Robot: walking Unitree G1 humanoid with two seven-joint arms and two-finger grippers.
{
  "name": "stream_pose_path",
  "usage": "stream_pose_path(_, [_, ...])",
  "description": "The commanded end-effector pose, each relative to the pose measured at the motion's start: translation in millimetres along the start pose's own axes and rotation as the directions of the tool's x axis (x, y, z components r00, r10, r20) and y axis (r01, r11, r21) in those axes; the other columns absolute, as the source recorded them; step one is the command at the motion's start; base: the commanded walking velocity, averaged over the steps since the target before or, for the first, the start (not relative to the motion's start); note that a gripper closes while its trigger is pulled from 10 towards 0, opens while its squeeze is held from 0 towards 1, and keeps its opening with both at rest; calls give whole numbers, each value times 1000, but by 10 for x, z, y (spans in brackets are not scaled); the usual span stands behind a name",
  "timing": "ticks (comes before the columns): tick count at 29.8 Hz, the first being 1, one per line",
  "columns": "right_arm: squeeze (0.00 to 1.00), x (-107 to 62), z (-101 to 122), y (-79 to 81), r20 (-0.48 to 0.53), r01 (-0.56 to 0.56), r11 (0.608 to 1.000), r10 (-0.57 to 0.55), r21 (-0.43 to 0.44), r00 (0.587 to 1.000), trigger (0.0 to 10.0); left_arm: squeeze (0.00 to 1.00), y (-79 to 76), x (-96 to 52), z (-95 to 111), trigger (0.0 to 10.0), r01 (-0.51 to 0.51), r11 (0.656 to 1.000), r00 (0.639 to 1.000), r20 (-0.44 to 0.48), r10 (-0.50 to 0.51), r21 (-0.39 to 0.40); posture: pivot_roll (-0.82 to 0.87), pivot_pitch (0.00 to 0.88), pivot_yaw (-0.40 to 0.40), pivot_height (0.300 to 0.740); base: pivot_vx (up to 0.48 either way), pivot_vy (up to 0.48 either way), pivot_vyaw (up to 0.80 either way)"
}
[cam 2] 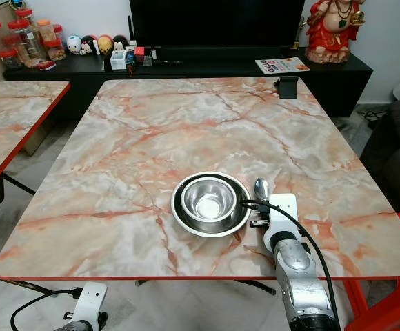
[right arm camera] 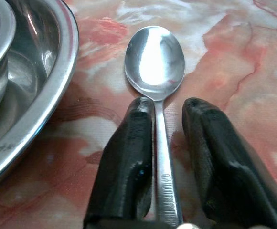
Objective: Setting the table
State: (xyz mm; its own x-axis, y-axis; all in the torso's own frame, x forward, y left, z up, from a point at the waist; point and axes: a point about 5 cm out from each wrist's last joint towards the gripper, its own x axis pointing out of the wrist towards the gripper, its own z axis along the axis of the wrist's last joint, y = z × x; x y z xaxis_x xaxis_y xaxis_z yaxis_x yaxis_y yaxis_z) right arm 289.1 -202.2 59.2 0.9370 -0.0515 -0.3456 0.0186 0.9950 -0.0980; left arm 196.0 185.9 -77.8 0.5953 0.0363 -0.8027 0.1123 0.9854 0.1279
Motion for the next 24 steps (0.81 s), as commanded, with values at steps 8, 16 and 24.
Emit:
stream_pose_path(8, [455, 6, 48, -9, 21, 22, 1000, -22, 7, 1000, 10000, 0, 53, 0, 11, 10000, -5, 1000, 1000, -3, 5, 10, -72, 0, 26, 728, 0, 0, 0])
stream_pose_path(16, [0, -80, 462, -35, 319, 51, 995, -75, 84, 945, 10000, 0, 55, 0, 8, 10000, -3, 1000, 1000, -4, 3, 9, -74, 0, 30, 728, 0, 0, 0])
stream_pose_path(24, [0, -157, 699, -74, 474, 58, 990, -113, 130, 873, 10000, 0, 43, 3, 37, 10000, -2, 1000, 1000, 14, 2, 0, -81, 0, 31, 728, 0, 0, 0])
